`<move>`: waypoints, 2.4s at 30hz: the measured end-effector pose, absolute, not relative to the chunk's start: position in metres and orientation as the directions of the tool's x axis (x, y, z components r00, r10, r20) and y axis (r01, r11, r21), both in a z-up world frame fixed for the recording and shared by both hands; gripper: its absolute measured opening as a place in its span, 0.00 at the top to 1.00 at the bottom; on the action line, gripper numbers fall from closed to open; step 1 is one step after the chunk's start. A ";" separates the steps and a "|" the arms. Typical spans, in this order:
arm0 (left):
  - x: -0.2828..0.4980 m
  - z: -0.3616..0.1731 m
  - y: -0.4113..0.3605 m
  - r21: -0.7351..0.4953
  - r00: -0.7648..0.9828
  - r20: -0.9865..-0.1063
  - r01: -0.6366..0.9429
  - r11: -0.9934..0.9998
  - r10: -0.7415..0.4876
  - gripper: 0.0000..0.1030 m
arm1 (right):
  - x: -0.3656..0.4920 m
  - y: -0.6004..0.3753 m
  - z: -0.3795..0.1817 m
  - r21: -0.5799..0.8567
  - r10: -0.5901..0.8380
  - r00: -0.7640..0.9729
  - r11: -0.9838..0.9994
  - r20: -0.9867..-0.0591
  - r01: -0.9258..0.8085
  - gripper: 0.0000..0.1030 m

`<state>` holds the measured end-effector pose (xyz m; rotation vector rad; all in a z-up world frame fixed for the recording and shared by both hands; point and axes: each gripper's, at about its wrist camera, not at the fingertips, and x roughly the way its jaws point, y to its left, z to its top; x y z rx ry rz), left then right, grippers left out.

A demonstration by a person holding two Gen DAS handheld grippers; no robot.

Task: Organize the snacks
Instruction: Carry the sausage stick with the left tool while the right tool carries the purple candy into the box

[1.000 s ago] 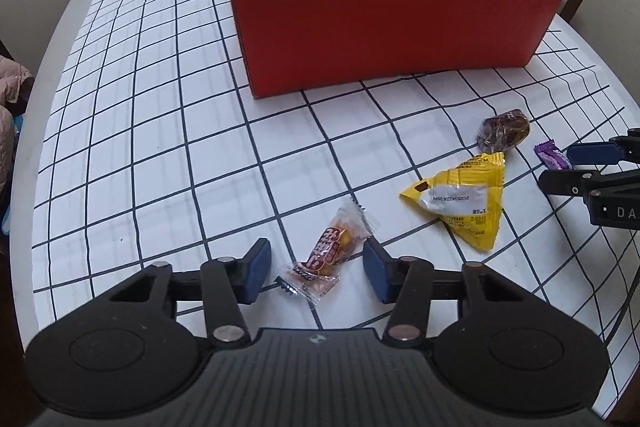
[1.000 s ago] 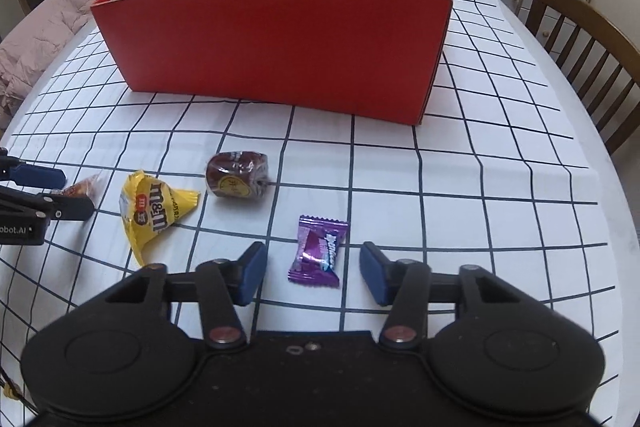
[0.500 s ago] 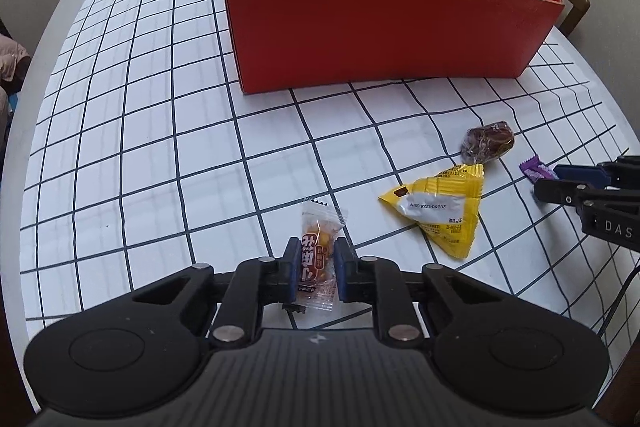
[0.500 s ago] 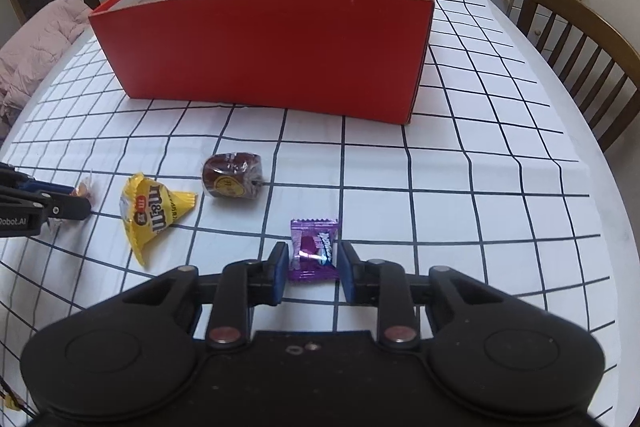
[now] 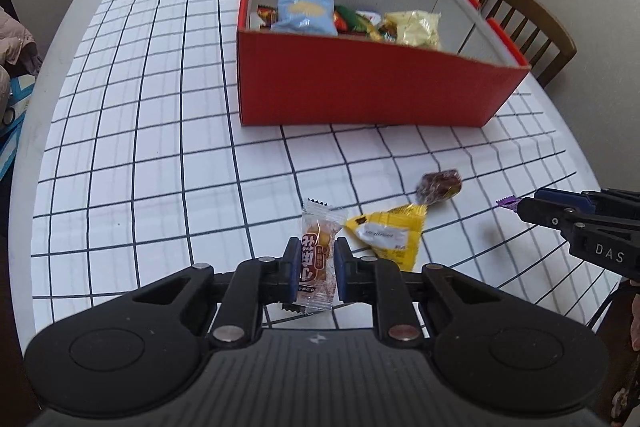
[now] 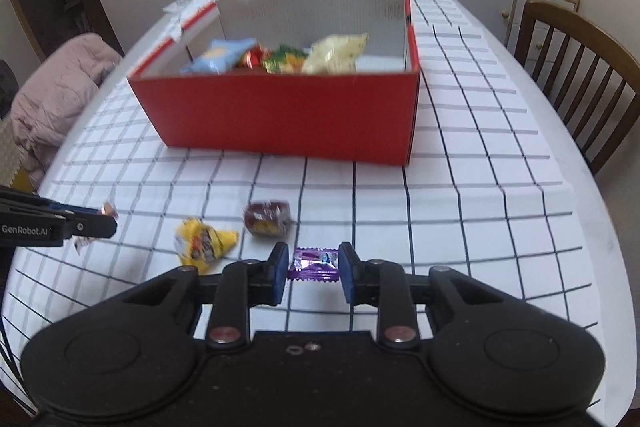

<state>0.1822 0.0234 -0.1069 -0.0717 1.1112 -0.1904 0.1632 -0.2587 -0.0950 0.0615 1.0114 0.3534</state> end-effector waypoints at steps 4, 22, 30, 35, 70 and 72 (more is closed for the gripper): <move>0.182 -0.088 0.020 -0.160 0.455 -0.868 0.117 0.980 -0.196 0.84 | 0.167 -0.261 -0.075 0.228 0.340 0.506 0.935 -0.793 -0.272 0.76; 0.223 -0.021 0.000 -0.150 0.558 -0.806 0.125 0.981 -0.194 0.84 | 0.208 -0.267 -0.010 0.211 0.369 0.616 0.925 -0.696 -0.316 0.76; 0.259 -0.012 -0.012 -0.141 0.565 -0.805 0.116 0.983 -0.182 0.84 | 0.242 -0.265 0.001 0.195 0.364 0.638 0.927 -0.679 -0.321 0.76; 0.284 -0.016 -0.020 -0.127 0.557 -0.814 0.105 0.986 -0.165 0.84 | 0.267 -0.262 0.000 0.190 0.357 0.637 0.929 -0.683 -0.317 0.76; 0.375 -0.107 -0.064 -0.112 0.383 -0.914 0.070 0.991 -0.131 0.84 | 0.357 -0.241 -0.097 0.126 0.295 0.462 0.924 -0.836 -0.361 0.76; 0.375 -0.111 -0.066 -0.105 0.376 -0.918 0.072 0.992 -0.124 0.84 | 0.357 -0.241 -0.100 0.125 0.295 0.458 0.923 -0.839 -0.365 0.76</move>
